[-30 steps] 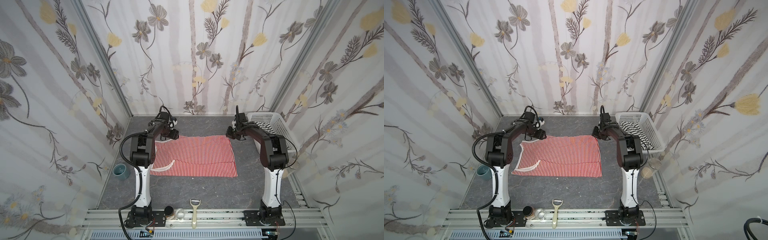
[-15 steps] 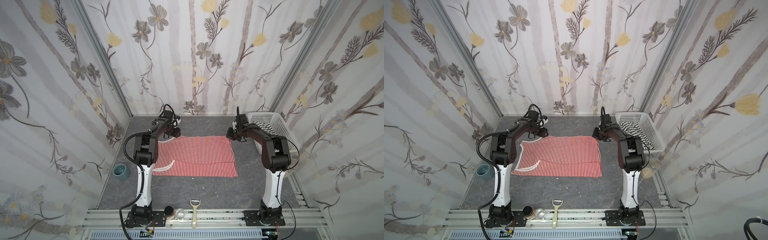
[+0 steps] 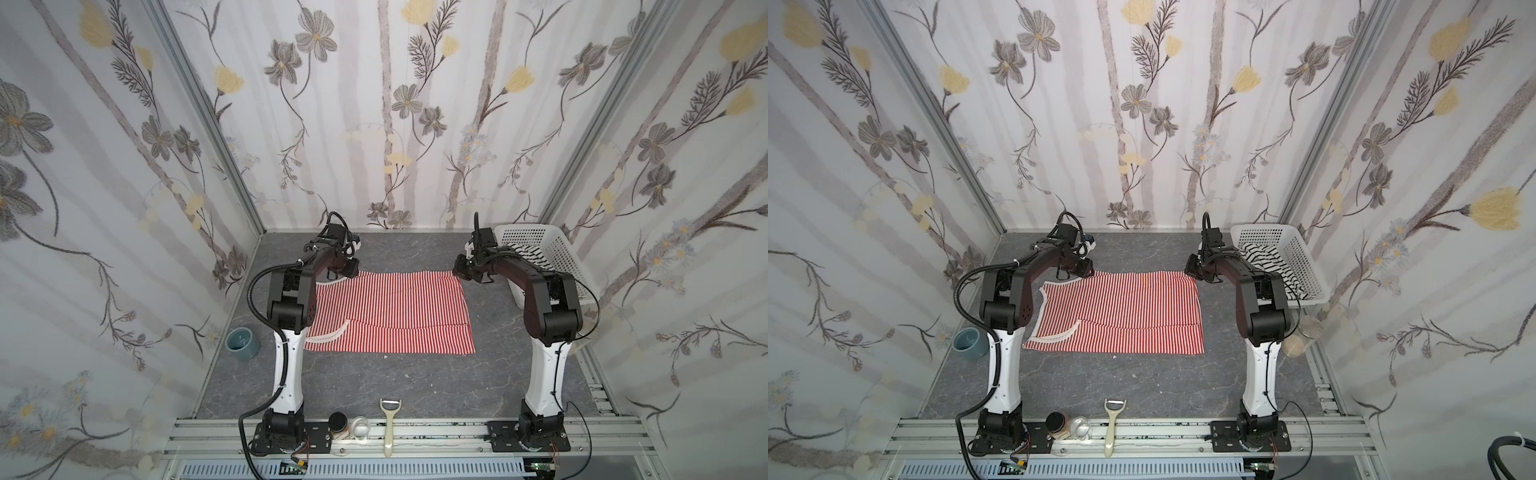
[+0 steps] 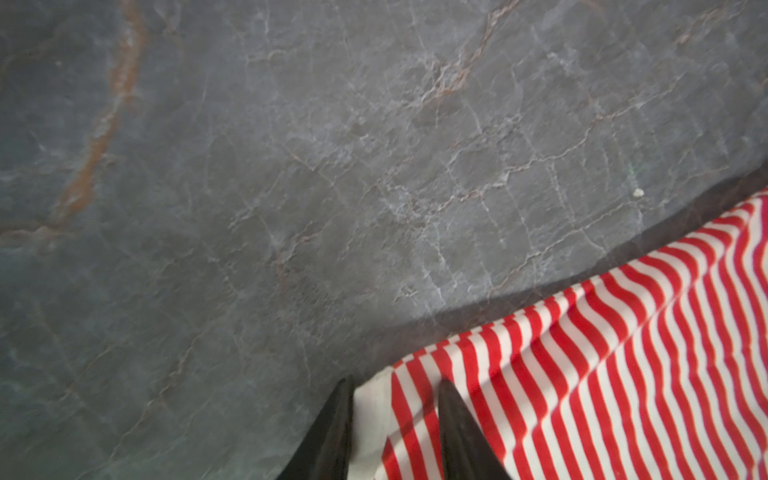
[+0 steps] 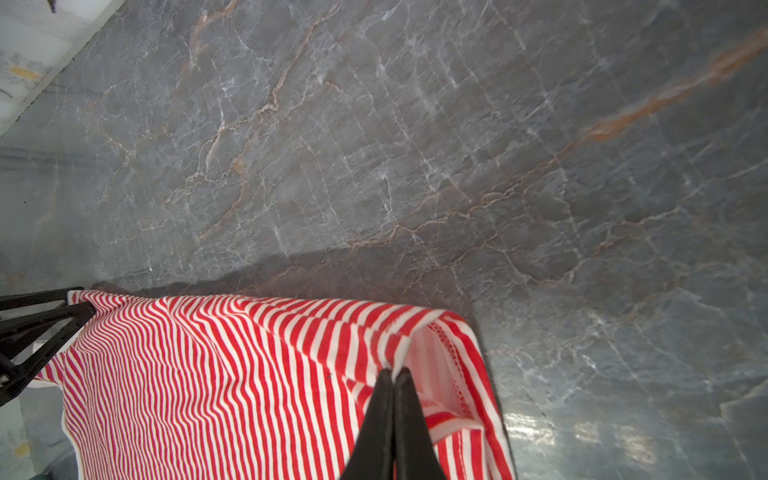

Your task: Fold and stack the tank tops

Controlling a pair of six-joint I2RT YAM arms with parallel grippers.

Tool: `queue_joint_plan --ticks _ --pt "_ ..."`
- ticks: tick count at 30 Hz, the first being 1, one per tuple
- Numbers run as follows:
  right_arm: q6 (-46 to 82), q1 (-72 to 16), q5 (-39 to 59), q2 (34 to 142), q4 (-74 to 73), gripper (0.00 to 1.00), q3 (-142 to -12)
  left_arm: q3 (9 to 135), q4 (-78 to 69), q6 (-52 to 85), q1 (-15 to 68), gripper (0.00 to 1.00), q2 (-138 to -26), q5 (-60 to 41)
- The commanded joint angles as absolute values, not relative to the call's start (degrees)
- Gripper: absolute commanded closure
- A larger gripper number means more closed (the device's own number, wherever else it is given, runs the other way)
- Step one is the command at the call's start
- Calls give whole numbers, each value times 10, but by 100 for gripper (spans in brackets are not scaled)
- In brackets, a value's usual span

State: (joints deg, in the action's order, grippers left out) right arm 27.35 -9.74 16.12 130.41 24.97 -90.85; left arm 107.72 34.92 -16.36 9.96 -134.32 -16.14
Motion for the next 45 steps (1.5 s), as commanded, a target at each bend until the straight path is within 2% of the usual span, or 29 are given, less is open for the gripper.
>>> queue_joint_plan --ticks 1,5,8,21,45 --pt "269 -98 163 1299 229 100 -913 1087 353 -166 100 71 -1348 -162" --pt "268 -95 163 1299 229 100 -913 1099 353 -161 100 84 -1349 -171" --pt "263 -93 162 1295 230 100 -909 1096 353 -160 100 100 -1339 -177" --pt "262 -85 196 1246 197 100 -842 1000 329 -157 100 100 -1261 -197" --pt "251 -87 188 1047 131 100 -587 754 292 -177 100 100 -1046 -205"
